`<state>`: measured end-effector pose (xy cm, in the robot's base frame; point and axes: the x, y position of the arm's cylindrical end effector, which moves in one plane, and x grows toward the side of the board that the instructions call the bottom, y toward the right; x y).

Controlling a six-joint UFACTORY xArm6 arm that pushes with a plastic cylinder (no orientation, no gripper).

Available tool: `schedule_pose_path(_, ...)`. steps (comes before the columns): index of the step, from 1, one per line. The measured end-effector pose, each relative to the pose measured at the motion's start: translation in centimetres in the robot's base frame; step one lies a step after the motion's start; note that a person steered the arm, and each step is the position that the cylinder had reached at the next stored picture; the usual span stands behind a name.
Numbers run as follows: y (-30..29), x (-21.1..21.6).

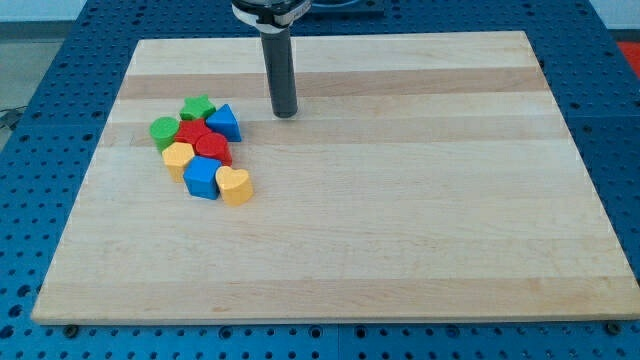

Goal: Move the arm towards the top left of the board

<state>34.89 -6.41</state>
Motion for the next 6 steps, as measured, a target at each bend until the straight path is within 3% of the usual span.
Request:
schedule_pose_path(3, 0.0, -0.3)
schedule_pose_path(5, -13.9, -11.3)
schedule_pose_path(6, -16.1, -11.6)
